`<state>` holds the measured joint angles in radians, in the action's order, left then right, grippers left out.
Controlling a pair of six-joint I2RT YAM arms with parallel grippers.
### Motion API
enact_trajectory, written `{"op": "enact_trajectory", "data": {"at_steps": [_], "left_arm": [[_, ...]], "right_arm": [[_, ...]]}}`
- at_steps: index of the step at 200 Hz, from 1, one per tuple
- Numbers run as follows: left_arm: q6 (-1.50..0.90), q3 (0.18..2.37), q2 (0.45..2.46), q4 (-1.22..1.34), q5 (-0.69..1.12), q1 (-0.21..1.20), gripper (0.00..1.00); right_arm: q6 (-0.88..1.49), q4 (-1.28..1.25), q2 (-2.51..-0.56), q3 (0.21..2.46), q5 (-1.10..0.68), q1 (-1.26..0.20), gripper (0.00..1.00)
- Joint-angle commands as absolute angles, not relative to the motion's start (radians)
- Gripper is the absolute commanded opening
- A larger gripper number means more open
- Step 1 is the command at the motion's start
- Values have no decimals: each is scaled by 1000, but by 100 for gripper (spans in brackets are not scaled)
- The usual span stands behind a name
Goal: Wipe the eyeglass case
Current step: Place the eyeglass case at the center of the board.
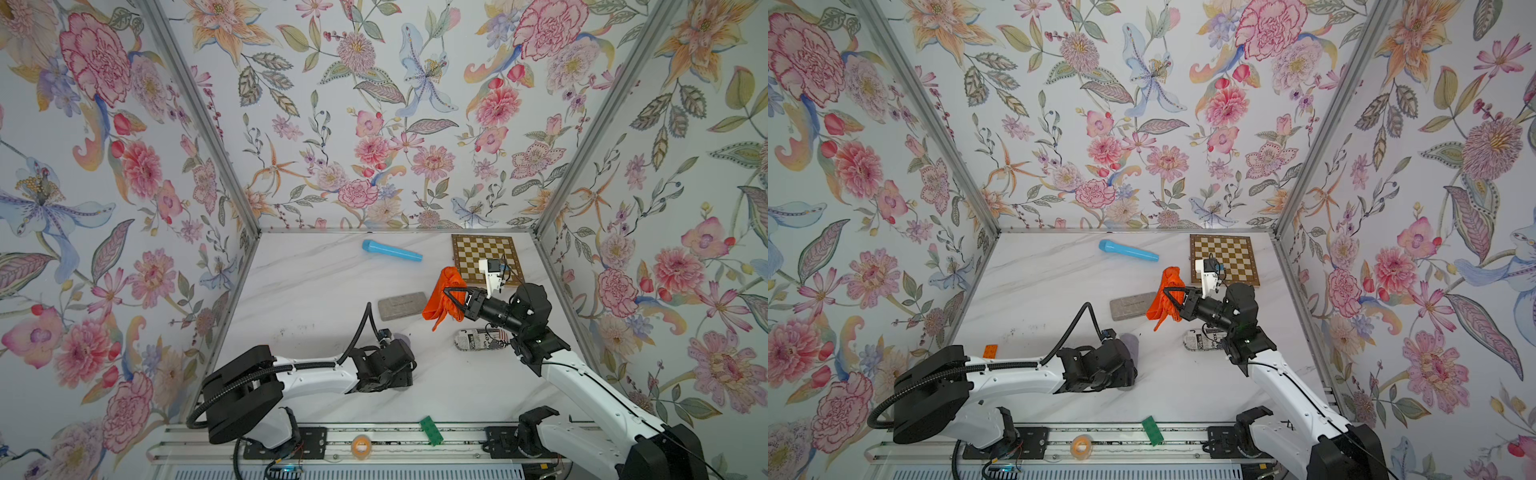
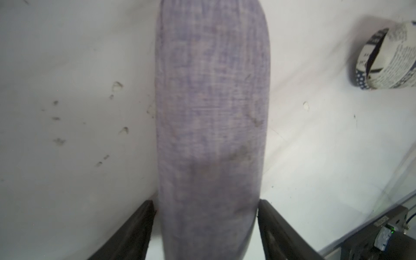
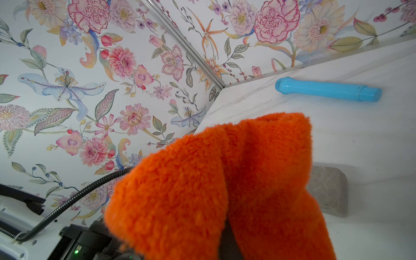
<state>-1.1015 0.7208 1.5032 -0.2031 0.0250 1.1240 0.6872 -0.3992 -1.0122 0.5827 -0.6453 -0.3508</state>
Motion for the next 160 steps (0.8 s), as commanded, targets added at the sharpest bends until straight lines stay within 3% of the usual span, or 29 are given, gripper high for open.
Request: {"op": "enact_trajectory", "data": {"at_steps": [1, 27, 103, 160], "left_arm": [[-1121, 729, 1534, -265, 60, 1132, 85], [-1127, 748, 1527, -270, 80, 1134, 88], [-1151, 819, 1591, -154, 254, 1172, 87], [-1081, 882, 1587, -202, 269, 1179, 87]], "right_arm": [[663, -401, -978, 559, -636, -342, 0], [653, -376, -958, 552, -633, -335, 0], [660, -347, -925, 522, -631, -289, 0], [674, -320, -875, 489, -599, -264, 0]]}}
